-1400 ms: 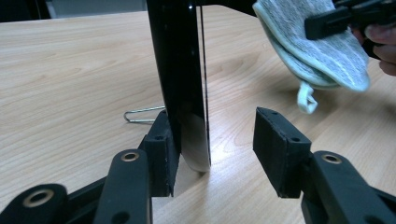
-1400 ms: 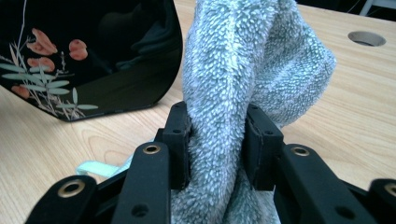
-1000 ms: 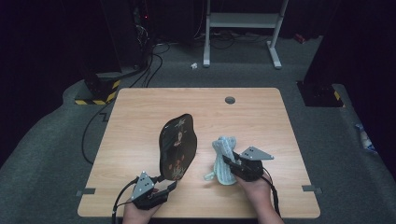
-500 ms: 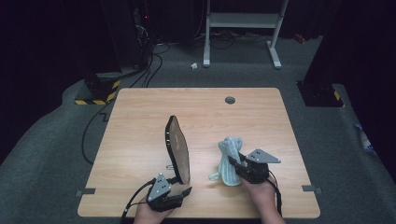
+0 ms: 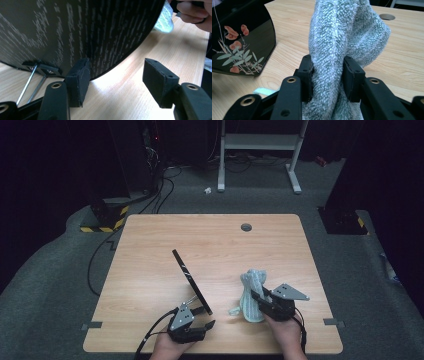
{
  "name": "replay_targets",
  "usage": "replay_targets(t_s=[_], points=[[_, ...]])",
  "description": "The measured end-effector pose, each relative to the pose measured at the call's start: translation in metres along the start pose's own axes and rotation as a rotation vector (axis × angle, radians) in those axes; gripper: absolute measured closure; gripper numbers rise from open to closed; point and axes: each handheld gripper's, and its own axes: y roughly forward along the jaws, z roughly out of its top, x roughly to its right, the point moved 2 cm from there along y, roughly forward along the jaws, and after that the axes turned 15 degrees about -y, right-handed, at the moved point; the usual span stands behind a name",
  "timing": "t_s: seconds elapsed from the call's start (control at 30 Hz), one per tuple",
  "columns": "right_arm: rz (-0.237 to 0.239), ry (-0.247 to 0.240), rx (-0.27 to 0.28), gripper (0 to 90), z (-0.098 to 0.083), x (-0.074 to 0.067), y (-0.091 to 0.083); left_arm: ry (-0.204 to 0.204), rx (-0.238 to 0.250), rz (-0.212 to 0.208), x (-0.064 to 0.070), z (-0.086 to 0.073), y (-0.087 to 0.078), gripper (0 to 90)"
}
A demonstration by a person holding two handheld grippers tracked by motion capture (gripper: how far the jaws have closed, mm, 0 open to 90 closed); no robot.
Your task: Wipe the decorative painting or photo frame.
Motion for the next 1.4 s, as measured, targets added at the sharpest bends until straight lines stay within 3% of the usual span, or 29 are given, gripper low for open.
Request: replay_targets(t_s=[0.2, 0.4, 0.5, 0.53, 0.63, 0.8, 0.9, 1.4], points=[[-0.003, 0.001, 0.001, 62.8, 0.000, 0.001, 0.001, 0.000, 0.010, 0.042, -0.011, 0.001, -0.010, 42.4], [0.009, 0.000, 0.006, 62.5, 0.004, -0.001, 0.005, -0.012, 0.023, 0.178, -0.042, 0.004, -0.028, 48.7], [0.014, -0.007, 0.007, 62.5, 0.006, -0.002, 0.008, -0.060, -0.016, 0.214, -0.060, 0.003, -0.029, 54.9], [0.015, -0.006, 0.008, 62.5, 0.007, -0.002, 0.008, -0.084, -0.024, 0.211, -0.065, 0.003, -0.027, 57.2], [0.017, -0.009, 0.006, 62.3, 0.007, -0.003, 0.010, -0.075, -0.057, 0.225, -0.070, 0.004, -0.021, 62.4], [0.019, -0.005, 0.003, 61.7, 0.007, -0.003, 0.012, -0.091, -0.104, 0.205, -0.076, 0.004, -0.011, 71.5], [0.019, -0.009, -0.001, 61.6, 0.006, -0.004, 0.012, -0.077, -0.134, 0.210, -0.077, 0.004, -0.005, 75.5], [0.009, -0.003, -0.001, 61.1, 0.006, -0.005, 0.009, -0.044, -0.171, 0.216, -0.078, 0.008, 0.005, 86.9]])
